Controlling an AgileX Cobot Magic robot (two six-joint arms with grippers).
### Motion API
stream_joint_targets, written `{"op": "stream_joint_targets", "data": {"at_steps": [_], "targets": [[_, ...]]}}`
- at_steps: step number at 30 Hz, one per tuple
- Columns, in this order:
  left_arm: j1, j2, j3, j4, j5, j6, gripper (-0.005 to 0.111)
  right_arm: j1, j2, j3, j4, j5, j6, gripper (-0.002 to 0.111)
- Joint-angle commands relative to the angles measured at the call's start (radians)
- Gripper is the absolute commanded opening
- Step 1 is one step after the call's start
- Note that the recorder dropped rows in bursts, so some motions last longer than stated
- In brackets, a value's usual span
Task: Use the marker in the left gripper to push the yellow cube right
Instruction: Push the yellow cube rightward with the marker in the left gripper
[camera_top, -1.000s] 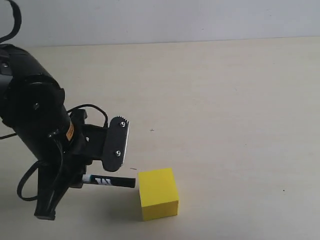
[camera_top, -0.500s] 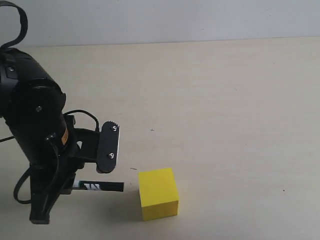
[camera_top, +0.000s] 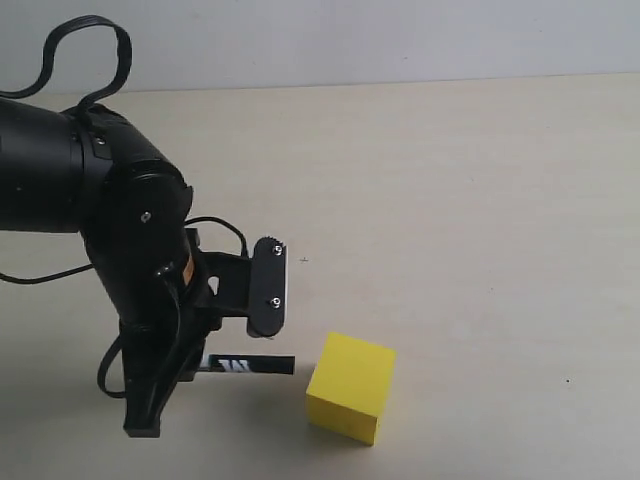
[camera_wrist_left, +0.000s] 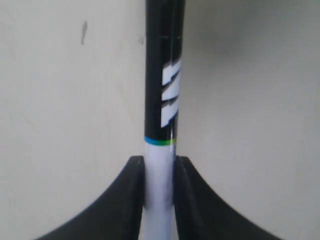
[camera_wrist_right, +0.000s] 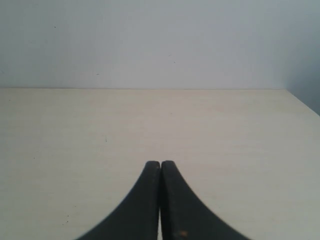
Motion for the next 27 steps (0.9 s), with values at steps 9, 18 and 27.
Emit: {"op": "stream_joint_targets", "data": {"at_steps": [9, 18, 27], "targets": [[-0.055, -0.002, -0.003, -0.023, 0.025, -0.008, 0.000, -0.007, -0.005, 0.004, 0.004, -0.005, -0.009, 0.000], [-0.126, -0.002, -0.003, -0.018, 0.033, -0.008, 0.000, -0.007, -0.005, 0.004, 0.004, -0.005, -0.009, 0.000], [-0.083, -0.002, -0.003, -0.007, 0.073, -0.032, 0.000, -0.007, -0.005, 0.004, 0.004, -0.005, -0.009, 0.000]]}}
